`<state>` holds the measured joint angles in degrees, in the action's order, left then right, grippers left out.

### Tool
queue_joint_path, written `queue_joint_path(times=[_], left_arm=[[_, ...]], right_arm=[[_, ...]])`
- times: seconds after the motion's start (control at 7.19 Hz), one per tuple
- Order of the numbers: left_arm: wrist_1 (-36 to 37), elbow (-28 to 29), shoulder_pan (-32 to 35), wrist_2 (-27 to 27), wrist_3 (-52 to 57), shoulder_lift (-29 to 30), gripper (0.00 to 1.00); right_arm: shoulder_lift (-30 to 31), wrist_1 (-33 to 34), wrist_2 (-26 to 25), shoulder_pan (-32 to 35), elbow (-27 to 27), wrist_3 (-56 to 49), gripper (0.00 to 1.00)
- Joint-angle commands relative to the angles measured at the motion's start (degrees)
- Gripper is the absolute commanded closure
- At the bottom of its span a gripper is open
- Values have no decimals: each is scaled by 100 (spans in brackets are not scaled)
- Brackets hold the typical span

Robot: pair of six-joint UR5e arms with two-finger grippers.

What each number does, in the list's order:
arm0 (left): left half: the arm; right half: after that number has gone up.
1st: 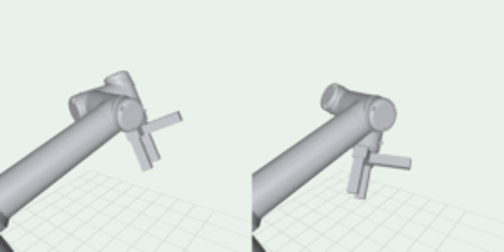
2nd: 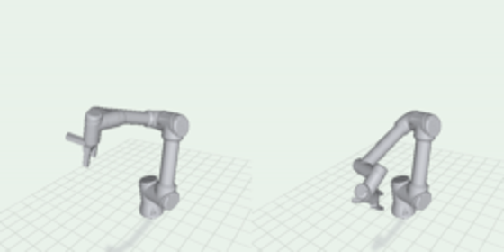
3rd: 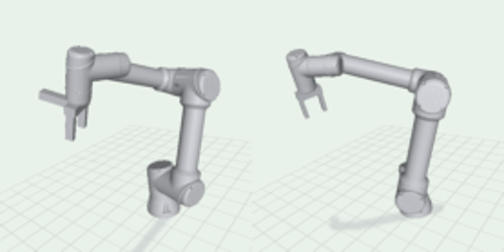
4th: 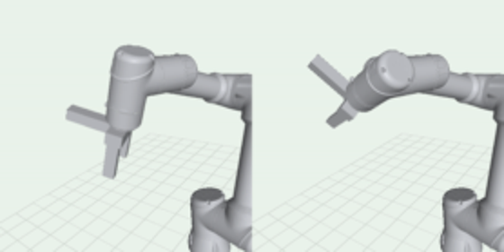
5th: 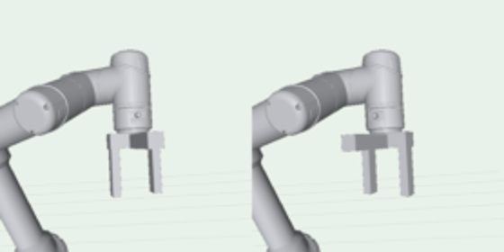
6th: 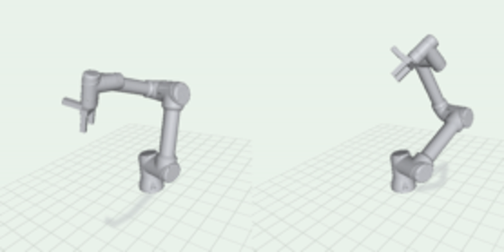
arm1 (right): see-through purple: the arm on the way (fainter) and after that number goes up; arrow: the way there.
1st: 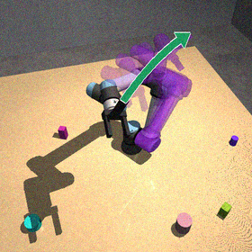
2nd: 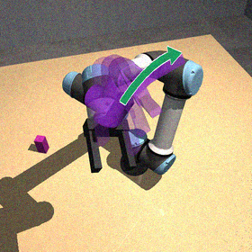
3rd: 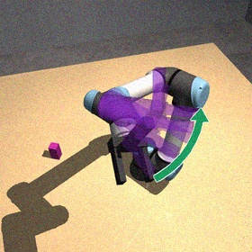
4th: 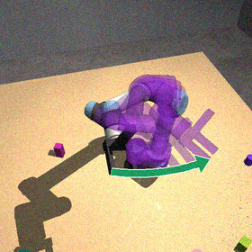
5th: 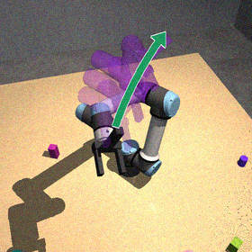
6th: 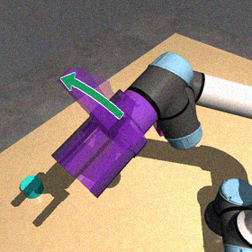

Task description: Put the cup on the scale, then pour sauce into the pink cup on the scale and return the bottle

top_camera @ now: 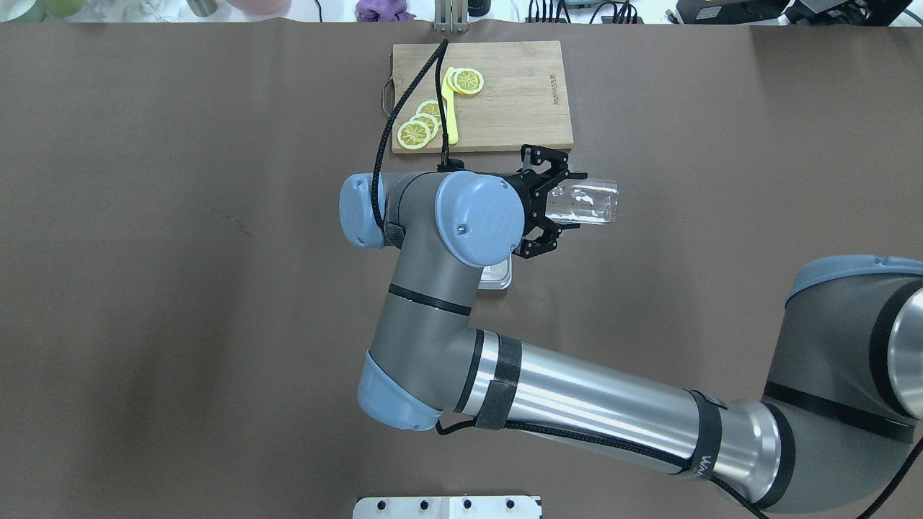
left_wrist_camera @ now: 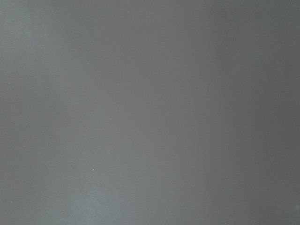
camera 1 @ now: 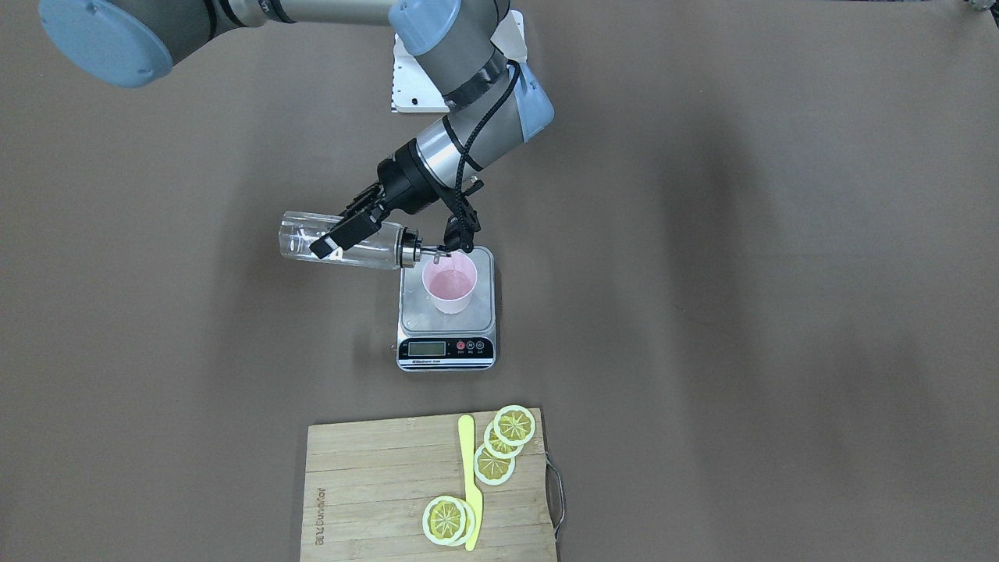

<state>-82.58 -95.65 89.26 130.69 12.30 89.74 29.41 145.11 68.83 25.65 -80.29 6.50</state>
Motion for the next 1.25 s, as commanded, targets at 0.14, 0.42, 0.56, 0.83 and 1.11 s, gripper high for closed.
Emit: queue_joint_path(times=[0.14, 0.42, 0.56, 0.83, 1.11], left_arm=[[-4, -24, 4, 0, 0, 0, 2], [-4, -33, 4, 0, 0, 0, 2], [-4, -41, 4, 0, 0, 0, 2], [-21, -41, -5, 0, 0, 0, 2], [-48, -41, -5, 0, 0, 0, 2]], right_arm=[[964, -1069, 33, 115, -973, -148, 100], [1488, -1432, 400, 395, -1908, -438, 100], [1924, -2077, 733, 493, -2416, -474, 100], [2628, -3264, 1200, 826, -2877, -798, 100], [3401, -4852, 2121, 1309, -3036, -1000, 100]])
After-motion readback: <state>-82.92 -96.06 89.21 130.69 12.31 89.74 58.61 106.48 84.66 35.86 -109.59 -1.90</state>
